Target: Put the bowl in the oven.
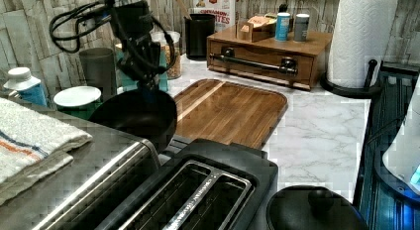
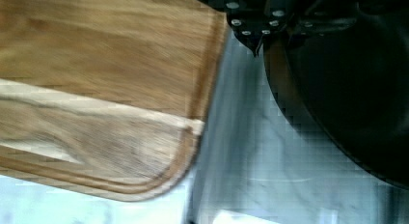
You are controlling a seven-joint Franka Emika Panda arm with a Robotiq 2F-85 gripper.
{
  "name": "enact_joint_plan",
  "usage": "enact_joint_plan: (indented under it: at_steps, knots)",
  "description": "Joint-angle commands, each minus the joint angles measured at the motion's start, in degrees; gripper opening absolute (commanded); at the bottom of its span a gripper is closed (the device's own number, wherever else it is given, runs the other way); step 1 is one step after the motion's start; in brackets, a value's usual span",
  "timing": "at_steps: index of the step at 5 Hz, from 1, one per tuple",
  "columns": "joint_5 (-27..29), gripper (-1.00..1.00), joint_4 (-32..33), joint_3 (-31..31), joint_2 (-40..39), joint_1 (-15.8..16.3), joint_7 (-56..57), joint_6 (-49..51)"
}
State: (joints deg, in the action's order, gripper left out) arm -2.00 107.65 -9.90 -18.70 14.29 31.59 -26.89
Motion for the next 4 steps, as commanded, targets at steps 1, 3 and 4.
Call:
enact_joint_plan:
  at_steps: [1,3,4]
  knots:
    - [22.4,-1.0,-4.8,-5.1,-1.6,-3.8,8.5,-14.1]
    - [31.5,-1.0,-6.7,-8.7,-7.7,-5.2,12.8,-13.5]
    - [31.7,-1.0,-7.9,-8.9,-10.5,-4.0,12.3,-13.0]
